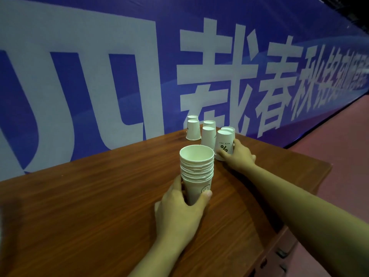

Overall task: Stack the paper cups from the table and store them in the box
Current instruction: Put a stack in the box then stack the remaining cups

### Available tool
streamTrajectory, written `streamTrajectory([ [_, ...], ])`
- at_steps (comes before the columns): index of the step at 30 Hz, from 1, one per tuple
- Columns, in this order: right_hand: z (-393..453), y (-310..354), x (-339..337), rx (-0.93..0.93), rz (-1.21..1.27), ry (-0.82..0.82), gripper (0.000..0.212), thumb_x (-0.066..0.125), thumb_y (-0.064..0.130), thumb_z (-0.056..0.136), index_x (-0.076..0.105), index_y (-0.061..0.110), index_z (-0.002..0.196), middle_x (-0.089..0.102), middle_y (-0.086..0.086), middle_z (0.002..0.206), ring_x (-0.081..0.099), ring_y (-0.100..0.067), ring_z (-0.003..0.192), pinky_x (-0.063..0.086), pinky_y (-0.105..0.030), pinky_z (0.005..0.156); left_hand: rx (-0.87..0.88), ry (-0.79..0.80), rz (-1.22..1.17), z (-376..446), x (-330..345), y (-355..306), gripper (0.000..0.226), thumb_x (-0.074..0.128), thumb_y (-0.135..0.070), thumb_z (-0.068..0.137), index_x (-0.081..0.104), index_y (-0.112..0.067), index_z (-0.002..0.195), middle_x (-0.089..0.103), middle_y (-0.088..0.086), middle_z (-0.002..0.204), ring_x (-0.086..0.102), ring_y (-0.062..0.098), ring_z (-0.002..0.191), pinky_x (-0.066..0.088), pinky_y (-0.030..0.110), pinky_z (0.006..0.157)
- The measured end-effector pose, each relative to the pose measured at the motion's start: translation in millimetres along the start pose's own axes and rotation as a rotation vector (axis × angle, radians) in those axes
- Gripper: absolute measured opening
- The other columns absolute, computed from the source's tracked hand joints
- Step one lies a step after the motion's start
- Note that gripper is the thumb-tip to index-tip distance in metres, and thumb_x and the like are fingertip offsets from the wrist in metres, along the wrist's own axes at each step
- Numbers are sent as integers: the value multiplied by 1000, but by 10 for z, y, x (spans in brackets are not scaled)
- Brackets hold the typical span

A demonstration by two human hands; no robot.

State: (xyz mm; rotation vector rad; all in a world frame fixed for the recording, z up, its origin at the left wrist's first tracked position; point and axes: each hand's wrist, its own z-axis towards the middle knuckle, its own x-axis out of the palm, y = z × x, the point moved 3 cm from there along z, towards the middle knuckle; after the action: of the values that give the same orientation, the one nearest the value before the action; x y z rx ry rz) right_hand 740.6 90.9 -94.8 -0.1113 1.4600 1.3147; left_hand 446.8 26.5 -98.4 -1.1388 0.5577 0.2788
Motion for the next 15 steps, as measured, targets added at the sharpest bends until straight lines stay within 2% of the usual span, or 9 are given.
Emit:
streamTrajectory([
  [4,-73,6,39,-6,19,-33,64,67,61,88,45,23,135,63,-2,129,60,-27,119,41,-53,104,-3,1,1,-4,12,7,59,69,-70,82,53,-49,135,69,-25,124,64,8,119,45,45,110],
  [8,-204,114,-43,-46,343,-81,64,74,43,89,39,19,136,58,-2,124,63,-25,115,60,-47,90,10,-9,7,2,10,9,64,69,-73,80,54,-47,136,69,-24,125,64,8,119,45,43,110],
  [11,-350,312,-216,-89,458,-27,62,76,32,90,41,18,139,57,-1,123,62,-19,106,61,-35,82,6,-9,-36,13,19,5,79,60,-83,68,56,-45,137,69,-23,125,64,10,117,49,46,107],
  [15,-539,593,-524,-237,452,30,50,74,47,88,57,24,130,66,3,112,68,-11,93,58,-20,68,-24,-47,-94,36,18,36,89,57,-85,61,60,-38,136,70,-19,125,65,12,116,54,45,102],
])
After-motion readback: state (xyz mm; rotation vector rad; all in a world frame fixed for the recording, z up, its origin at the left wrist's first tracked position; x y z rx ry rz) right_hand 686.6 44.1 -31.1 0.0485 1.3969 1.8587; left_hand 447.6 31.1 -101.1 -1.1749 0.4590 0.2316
